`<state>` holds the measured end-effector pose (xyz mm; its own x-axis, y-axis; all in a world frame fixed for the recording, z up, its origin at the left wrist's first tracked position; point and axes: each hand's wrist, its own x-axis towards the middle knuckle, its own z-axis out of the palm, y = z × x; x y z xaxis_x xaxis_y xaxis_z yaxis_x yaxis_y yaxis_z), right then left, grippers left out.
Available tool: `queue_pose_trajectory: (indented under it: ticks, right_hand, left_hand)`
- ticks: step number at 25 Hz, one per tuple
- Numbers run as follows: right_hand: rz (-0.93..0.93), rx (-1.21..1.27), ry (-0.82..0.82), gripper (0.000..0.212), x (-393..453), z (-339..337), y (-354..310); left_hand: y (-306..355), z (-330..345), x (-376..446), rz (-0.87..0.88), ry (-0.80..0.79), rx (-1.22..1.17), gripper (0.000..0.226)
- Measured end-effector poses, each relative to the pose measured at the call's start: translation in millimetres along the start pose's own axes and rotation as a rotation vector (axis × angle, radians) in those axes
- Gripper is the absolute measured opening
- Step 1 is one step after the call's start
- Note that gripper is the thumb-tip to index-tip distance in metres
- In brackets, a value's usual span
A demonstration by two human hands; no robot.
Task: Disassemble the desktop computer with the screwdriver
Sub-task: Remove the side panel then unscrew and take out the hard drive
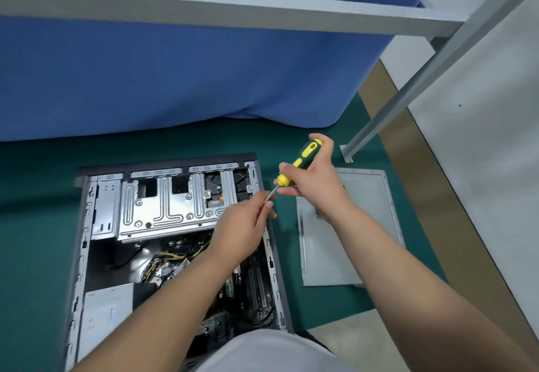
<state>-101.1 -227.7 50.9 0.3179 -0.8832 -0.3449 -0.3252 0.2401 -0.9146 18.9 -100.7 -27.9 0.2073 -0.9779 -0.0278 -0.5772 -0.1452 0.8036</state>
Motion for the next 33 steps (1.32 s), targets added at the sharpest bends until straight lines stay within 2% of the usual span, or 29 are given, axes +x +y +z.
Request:
queue_pose_trajectory:
  ticks: [3,6,9,15,19,29,33]
  right_hand:
    - [-0.086,-0.058,0.001,0.059,-5.6,-1.7,-0.8]
    - [-0.199,-0.158,0.056,0.054,-8.3,-0.5,-4.2]
    - [-0.294,-0.188,0.072,0.051,-8.2,8.1,-5.6]
    - [-0.437,-0.349,0.047,0.049,-3.3,23.8,0.8]
    - [-0.458,-0.367,0.053,0.048,1.8,25.6,4.5]
    - [-0.5,-0.435,0.044,0.048,1.4,27.1,3.1]
    - [-0.568,-0.696,0.13,0.037,-5.9,27.2,-7.9]
  left_hand:
    - [-24.0,-12.8,-5.6,0.126,-0.068,0.23,0.046]
    - [-55.7,-34.6,-6.8,0.079,-0.216,0.447,0.083]
    - [-78.0,-43.5,-7.0,0.061,-0.309,0.618,0.101]
    - [-87.9,-41.9,-6.8,0.07,-0.319,0.696,0.106]
    - [-91.7,-39.4,-10.4,0.113,-0.266,0.793,0.103]
    - [-94.7,-36.0,-10.2,0.129,-0.245,0.829,0.098]
    - [-96.7,-35.4,-10.4,0.13,-0.237,0.83,0.096]
